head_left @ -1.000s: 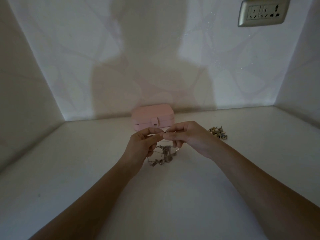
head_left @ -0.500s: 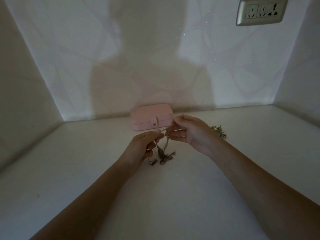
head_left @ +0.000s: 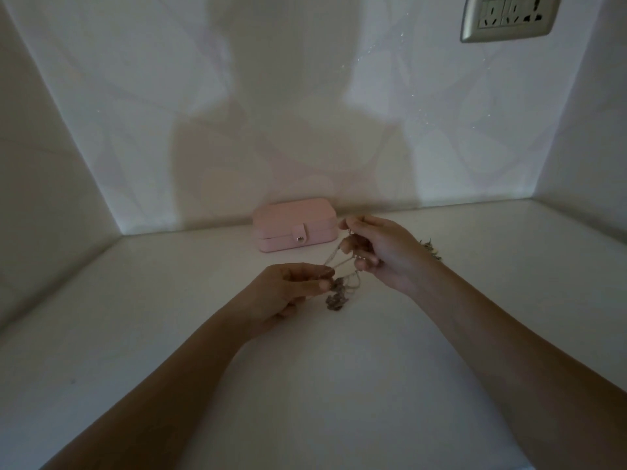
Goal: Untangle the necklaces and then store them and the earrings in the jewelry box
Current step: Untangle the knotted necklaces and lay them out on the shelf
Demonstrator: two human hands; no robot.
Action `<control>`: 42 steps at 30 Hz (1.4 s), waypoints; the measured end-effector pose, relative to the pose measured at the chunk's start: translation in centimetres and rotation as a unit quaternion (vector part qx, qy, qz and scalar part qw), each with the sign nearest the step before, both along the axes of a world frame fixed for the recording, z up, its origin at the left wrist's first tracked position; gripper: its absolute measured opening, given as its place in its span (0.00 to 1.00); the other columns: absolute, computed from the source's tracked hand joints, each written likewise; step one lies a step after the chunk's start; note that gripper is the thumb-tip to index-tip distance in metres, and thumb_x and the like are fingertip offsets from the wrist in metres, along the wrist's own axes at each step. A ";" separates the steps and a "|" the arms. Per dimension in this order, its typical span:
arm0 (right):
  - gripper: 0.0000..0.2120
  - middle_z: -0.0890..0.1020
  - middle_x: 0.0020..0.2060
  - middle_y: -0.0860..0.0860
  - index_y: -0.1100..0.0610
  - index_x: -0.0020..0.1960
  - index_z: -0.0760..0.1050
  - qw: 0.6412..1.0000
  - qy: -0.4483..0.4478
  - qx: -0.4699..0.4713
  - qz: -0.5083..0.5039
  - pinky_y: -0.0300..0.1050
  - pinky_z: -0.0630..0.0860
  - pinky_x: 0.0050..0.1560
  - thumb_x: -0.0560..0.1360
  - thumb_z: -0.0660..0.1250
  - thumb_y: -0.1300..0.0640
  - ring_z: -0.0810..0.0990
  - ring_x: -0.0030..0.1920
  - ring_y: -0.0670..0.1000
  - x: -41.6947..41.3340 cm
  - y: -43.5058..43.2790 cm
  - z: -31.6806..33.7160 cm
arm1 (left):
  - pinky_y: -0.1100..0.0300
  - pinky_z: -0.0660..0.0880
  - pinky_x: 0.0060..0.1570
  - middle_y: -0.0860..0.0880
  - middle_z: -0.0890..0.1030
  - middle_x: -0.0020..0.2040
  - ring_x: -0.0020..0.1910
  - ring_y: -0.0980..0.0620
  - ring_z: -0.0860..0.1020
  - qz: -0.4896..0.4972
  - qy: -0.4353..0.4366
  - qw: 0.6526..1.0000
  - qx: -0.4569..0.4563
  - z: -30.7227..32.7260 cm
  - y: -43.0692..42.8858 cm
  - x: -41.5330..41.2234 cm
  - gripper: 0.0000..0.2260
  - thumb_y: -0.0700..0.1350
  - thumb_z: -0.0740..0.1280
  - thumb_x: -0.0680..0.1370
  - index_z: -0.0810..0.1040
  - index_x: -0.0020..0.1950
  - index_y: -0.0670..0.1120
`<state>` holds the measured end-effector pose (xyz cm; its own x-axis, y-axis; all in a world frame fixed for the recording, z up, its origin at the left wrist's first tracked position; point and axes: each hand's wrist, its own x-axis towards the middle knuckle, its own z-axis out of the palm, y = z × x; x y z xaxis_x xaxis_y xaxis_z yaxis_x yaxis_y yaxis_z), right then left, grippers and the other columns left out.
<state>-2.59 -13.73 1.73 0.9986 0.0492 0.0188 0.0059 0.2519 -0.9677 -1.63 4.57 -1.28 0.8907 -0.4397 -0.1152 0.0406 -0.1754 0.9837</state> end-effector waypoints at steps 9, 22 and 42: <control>0.08 0.85 0.40 0.55 0.57 0.43 0.74 0.998 0.013 0.047 0.047 0.41 0.82 0.45 0.74 0.67 0.69 0.82 0.34 0.47 0.8 -0.6 -0.6 | 0.65 0.53 0.23 0.51 0.69 0.27 0.24 0.56 0.58 -0.032 -0.016 0.998 0.048 0.3 0.9 0.2 0.09 0.52 0.72 0.67 0.85 0.39 0.47; 0.10 0.82 0.35 0.56 0.61 0.43 0.83 0.947 -0.120 -0.288 0.072 0.39 0.76 0.41 0.68 0.77 0.56 0.77 0.36 0.46 0.0 0.7 -1.3 | 0.70 0.54 0.21 0.54 0.71 0.27 0.23 0.60 0.57 -0.005 0.001 0.999 -0.046 -0.1 1.0 0.5 0.08 0.48 0.68 0.71 0.78 0.37 0.43; 0.11 0.83 0.39 0.48 0.53 0.45 0.80 0.896 -0.218 -0.386 -0.008 0.33 0.75 0.42 0.73 0.65 0.68 0.80 0.36 0.41 0.2 1.0 -1.9 | 0.71 0.55 0.21 0.51 0.80 0.39 0.25 0.60 0.61 0.013 0.027 0.992 -0.124 -0.5 0.0 0.4 0.07 0.47 0.66 0.73 0.77 0.44 0.44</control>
<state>-2.43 -12.73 -0.19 0.9054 0.2010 0.3741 0.4234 -0.4959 -0.7582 -1.27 4.60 -1.82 0.8980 -0.4367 -0.0534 0.0951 0.0743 0.9927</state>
